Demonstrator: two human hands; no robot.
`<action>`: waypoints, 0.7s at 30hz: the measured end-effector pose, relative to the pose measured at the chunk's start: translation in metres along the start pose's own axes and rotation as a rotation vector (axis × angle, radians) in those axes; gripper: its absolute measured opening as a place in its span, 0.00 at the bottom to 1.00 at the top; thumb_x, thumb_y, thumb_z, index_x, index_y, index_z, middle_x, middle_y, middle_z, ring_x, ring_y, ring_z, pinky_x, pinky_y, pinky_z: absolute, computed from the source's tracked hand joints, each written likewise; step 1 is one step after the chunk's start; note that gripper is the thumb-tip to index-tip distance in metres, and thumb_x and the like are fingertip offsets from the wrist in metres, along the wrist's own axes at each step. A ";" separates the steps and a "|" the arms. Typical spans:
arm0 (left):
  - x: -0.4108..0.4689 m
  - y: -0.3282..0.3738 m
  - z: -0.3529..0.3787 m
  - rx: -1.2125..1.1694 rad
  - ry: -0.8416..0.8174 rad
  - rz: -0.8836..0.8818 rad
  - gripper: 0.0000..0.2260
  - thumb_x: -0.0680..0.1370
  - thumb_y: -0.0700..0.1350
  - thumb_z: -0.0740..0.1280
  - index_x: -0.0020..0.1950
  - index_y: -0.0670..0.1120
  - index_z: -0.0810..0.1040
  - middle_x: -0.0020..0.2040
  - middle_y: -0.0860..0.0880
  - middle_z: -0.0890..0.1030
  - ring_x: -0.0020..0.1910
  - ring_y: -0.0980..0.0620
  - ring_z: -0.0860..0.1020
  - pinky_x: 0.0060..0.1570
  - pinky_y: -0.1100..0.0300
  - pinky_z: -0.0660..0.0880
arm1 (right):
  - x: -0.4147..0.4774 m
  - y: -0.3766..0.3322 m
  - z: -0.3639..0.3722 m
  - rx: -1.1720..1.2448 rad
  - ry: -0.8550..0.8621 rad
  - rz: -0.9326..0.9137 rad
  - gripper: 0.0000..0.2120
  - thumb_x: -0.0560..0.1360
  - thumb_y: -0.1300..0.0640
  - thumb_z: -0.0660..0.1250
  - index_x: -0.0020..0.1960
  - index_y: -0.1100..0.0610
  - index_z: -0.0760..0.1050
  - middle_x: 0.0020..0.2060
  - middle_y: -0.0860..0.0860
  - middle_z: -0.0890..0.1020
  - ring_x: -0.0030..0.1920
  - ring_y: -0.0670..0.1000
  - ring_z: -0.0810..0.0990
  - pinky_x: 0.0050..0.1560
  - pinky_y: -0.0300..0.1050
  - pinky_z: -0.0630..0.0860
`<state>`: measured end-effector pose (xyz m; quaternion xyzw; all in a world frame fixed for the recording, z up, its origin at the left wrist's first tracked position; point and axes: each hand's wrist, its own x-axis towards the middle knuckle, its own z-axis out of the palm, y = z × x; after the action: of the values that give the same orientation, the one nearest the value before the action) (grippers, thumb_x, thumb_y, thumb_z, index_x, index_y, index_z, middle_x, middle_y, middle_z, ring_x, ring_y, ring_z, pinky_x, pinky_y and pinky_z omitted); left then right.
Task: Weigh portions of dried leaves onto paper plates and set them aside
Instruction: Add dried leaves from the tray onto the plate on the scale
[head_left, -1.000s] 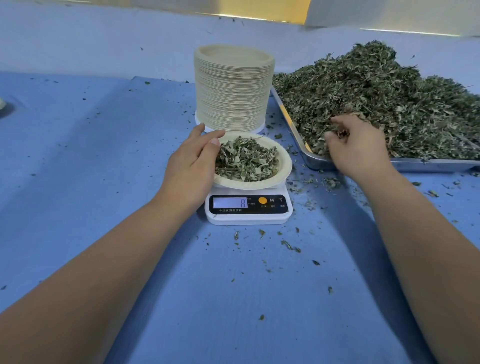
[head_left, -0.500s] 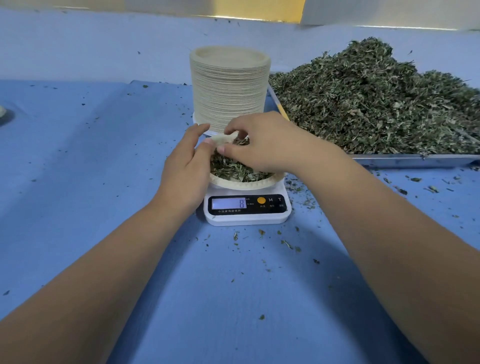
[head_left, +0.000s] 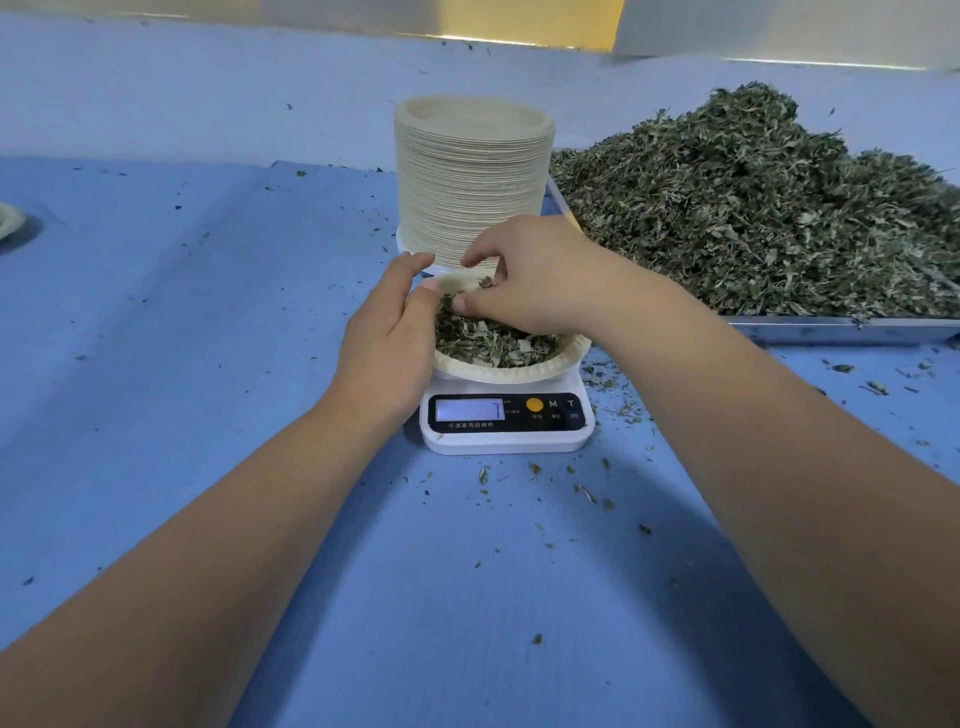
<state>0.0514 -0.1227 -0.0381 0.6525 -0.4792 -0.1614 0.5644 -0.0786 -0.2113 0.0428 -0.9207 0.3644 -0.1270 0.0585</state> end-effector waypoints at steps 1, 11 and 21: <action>0.000 0.000 0.000 0.000 0.000 0.004 0.17 0.81 0.53 0.55 0.67 0.59 0.74 0.40 0.81 0.72 0.44 0.83 0.68 0.42 0.84 0.62 | 0.001 -0.001 0.001 -0.035 -0.026 0.004 0.18 0.75 0.42 0.72 0.60 0.50 0.82 0.41 0.42 0.75 0.48 0.46 0.74 0.44 0.39 0.68; 0.001 -0.001 0.000 -0.018 -0.003 -0.020 0.18 0.80 0.55 0.54 0.69 0.61 0.73 0.67 0.62 0.72 0.59 0.74 0.68 0.58 0.72 0.60 | -0.004 0.008 -0.017 0.231 0.194 0.032 0.05 0.75 0.51 0.73 0.42 0.51 0.84 0.32 0.40 0.79 0.34 0.39 0.74 0.38 0.36 0.68; -0.002 0.000 -0.001 -0.037 -0.014 -0.046 0.16 0.81 0.55 0.54 0.67 0.64 0.73 0.68 0.64 0.71 0.62 0.67 0.67 0.55 0.74 0.59 | -0.029 0.074 -0.027 0.361 0.638 0.246 0.06 0.77 0.48 0.70 0.45 0.49 0.83 0.36 0.42 0.81 0.35 0.40 0.76 0.40 0.39 0.76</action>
<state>0.0509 -0.1212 -0.0380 0.6517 -0.4647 -0.1878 0.5692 -0.1552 -0.2456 0.0487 -0.7594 0.4437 -0.4610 0.1182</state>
